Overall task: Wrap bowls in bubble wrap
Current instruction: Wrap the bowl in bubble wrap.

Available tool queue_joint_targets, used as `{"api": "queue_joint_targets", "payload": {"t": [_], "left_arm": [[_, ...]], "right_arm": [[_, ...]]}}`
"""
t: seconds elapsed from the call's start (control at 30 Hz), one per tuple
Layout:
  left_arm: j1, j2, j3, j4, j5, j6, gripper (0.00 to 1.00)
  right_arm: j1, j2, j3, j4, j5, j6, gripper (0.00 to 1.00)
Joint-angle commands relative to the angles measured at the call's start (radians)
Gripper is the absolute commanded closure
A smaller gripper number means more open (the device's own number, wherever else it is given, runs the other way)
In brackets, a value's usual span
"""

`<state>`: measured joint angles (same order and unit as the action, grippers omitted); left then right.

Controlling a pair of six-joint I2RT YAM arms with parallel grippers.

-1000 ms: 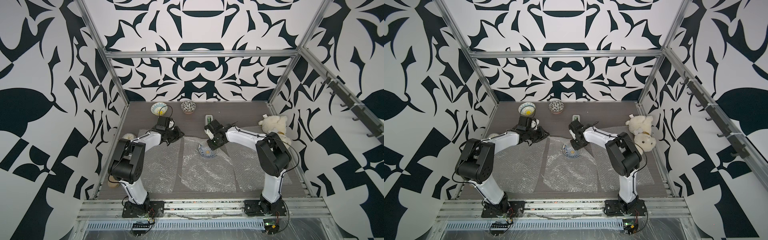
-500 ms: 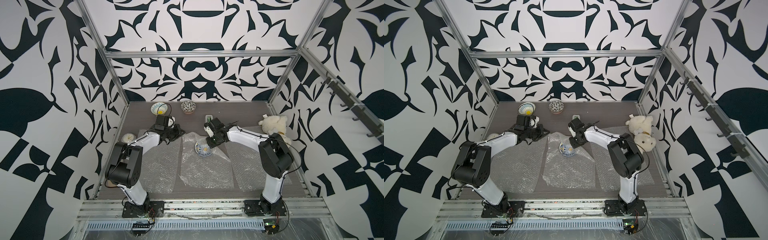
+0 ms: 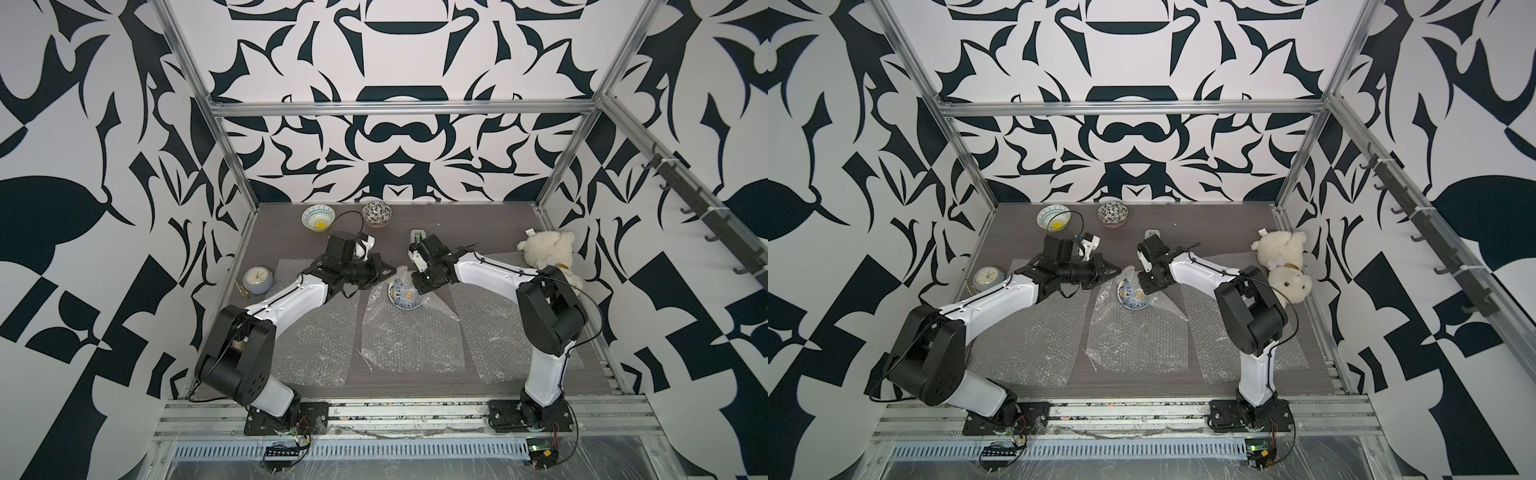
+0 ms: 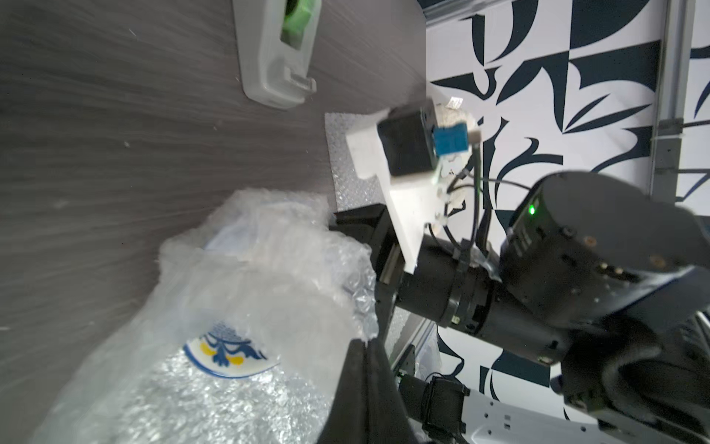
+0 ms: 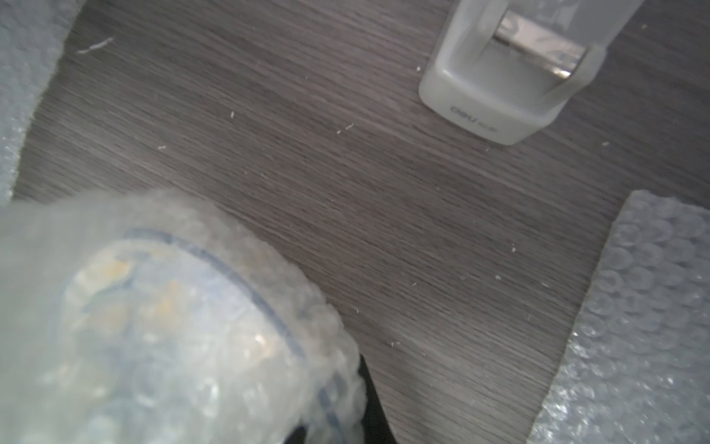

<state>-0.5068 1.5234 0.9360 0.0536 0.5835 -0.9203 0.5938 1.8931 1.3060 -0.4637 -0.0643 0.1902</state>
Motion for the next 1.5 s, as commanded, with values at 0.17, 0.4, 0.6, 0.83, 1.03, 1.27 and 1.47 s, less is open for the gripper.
{"api": "queue_joint_targets", "payload": {"t": [0.17,0.4,0.6,0.83,1.03,1.27,1.47], "left_arm": [[-0.087,0.027,-0.107,0.182,-0.042,-0.110,1.00],[-0.135,0.187,-0.112,0.383,-0.039,-0.191,1.00],[-0.176,0.303,-0.088,0.395,-0.058,-0.217,1.00],[-0.174,0.327,-0.086,0.249,-0.146,-0.155,1.00],[-0.174,0.331,-0.053,0.192,-0.164,-0.121,1.00],[-0.174,0.337,-0.036,0.175,-0.157,-0.107,1.00],[-0.174,0.332,-0.025,0.163,-0.157,-0.100,1.00]], "right_arm": [[-0.027,0.035,-0.029,0.031,-0.049,0.041,1.00],[-0.037,0.029,-0.044,0.060,-0.111,0.071,1.00],[-0.051,0.008,-0.067,0.077,-0.141,0.085,0.99],[-0.054,-0.022,-0.072,0.042,-0.170,0.080,0.87],[-0.058,-0.046,-0.056,-0.058,-0.197,0.041,0.68],[-0.091,-0.112,-0.073,-0.094,-0.263,0.021,0.59],[-0.125,-0.143,-0.061,-0.093,-0.340,0.023,0.59]]}}
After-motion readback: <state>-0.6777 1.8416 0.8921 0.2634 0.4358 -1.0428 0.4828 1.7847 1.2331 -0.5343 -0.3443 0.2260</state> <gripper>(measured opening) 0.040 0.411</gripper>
